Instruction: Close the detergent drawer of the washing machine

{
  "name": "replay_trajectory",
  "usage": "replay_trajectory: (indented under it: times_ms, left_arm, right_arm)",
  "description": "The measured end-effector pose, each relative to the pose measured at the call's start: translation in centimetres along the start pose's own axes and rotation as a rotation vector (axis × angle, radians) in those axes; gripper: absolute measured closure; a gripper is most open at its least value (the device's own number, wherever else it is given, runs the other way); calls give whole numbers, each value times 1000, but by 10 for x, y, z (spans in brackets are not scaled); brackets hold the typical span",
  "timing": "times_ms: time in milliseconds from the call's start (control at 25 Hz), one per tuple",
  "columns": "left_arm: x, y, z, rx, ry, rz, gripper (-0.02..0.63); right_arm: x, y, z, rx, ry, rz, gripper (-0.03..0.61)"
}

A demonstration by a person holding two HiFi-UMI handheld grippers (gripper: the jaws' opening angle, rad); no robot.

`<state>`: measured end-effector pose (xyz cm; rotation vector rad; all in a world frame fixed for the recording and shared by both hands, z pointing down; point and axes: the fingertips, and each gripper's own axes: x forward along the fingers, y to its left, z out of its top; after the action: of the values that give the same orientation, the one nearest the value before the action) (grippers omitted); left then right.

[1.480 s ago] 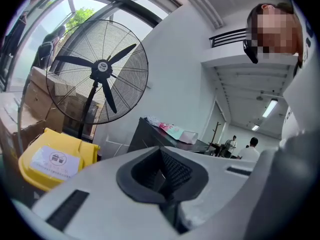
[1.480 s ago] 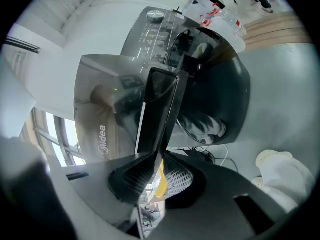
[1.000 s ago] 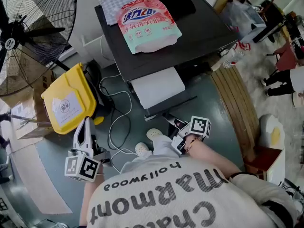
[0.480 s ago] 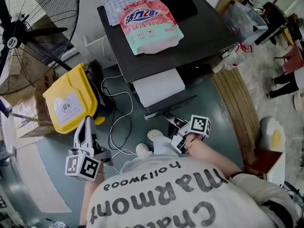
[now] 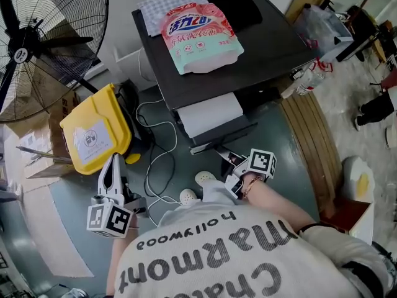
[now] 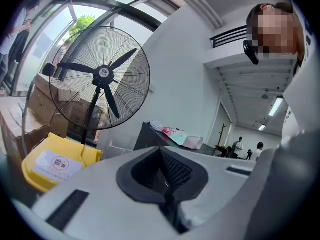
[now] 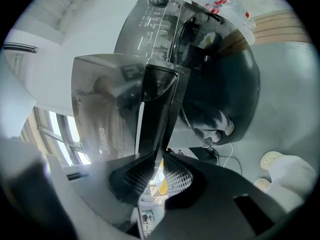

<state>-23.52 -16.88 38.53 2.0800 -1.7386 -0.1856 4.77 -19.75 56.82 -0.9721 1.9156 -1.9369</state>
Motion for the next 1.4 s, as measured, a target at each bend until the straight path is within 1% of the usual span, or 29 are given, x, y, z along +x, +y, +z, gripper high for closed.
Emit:
replay_trajectory:
  times_ms: [200, 360, 400, 480, 600, 720, 880, 1000, 1400]
  left_arm:
    - [0, 5, 6, -1, -5, 14, 606]
    - [1, 8, 13, 2, -11, 20, 606]
    - [1, 8, 14, 5, -14, 20, 606]
    - [0, 8, 12, 3, -19, 26, 606]
    - [2, 8, 12, 2, -20, 25, 606]
    - [4, 12, 14, 1, -21, 27, 606]
    - [2, 15, 14, -2, -23, 38, 606]
    - [2, 16, 15, -2, -25, 38, 606]
    - [5, 16, 16, 6, -30, 44, 606]
  right_arm:
    - [10, 7, 6, -4, 2, 6, 509]
    - [10, 7, 4, 33, 8, -56, 509]
    - [10, 6, 4, 32, 10, -56, 509]
    - [12, 6, 7, 13, 12, -30, 509]
    - [14, 5, 7, 26, 12, -48, 509]
    - [20, 7, 10, 12, 12, -25, 509]
    - [21, 8, 11, 11, 14, -22, 509]
    - [26, 10, 14, 0, 13, -1, 509]
    - [31, 10, 19, -6, 20, 2, 509]
